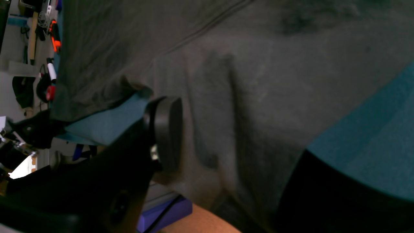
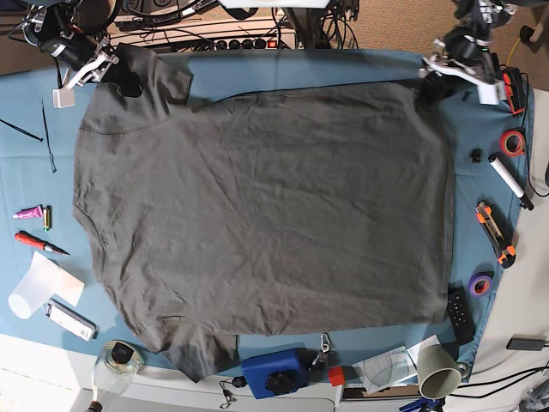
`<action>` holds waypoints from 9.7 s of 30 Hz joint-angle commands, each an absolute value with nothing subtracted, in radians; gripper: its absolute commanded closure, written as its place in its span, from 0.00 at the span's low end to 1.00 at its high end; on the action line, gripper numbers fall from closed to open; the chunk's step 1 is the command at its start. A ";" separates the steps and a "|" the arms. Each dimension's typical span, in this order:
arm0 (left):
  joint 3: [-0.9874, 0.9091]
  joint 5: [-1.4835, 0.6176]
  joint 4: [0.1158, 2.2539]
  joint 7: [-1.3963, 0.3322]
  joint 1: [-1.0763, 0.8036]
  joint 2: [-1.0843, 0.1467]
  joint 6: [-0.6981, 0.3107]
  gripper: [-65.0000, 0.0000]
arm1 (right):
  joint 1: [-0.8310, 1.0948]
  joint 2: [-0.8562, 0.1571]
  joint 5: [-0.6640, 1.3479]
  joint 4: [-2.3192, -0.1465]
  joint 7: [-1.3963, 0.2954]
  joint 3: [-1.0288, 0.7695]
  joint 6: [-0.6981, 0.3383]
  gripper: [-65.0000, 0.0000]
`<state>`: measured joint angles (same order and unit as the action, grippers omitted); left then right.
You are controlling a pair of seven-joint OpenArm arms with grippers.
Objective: Fold the T-shirt properly
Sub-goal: 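Grasp the shirt's shoulder edges with both grippers, then lift the shoulder edge with both grippers and pull it taut, then fold the shoulder edge over the shirt body toward the hem with both grippers, then lower the folded edge onto the shirt and release with both grippers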
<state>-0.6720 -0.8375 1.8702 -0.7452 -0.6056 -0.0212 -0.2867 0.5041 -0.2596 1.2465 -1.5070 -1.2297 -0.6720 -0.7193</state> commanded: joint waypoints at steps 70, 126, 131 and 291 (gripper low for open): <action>-0.615 -0.645 2.067 -0.852 -0.693 -0.082 -0.133 1.00 | 0.605 -0.258 1.247 -1.704 -1.294 -0.863 -0.698 1.00; -0.545 -0.503 2.116 -0.725 -0.635 -0.162 -0.131 1.00 | 0.398 -0.263 1.142 -1.704 -1.309 -0.921 -0.698 1.00; -0.545 -0.469 2.116 -0.724 -0.601 -0.192 -0.116 1.00 | 0.398 -0.264 1.132 -1.704 -1.303 -0.921 -0.698 1.00; -0.095 -0.265 1.871 -1.053 -0.109 -0.410 -0.018 0.60 | -0.150 -0.308 0.601 -1.432 -1.130 -0.663 -0.638 0.67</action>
<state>-0.0875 -0.2695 1.8519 -1.0710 -0.1299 -0.3965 -0.0231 -0.1307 -0.2871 0.5812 -1.4147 -1.1481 -0.6601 -0.6353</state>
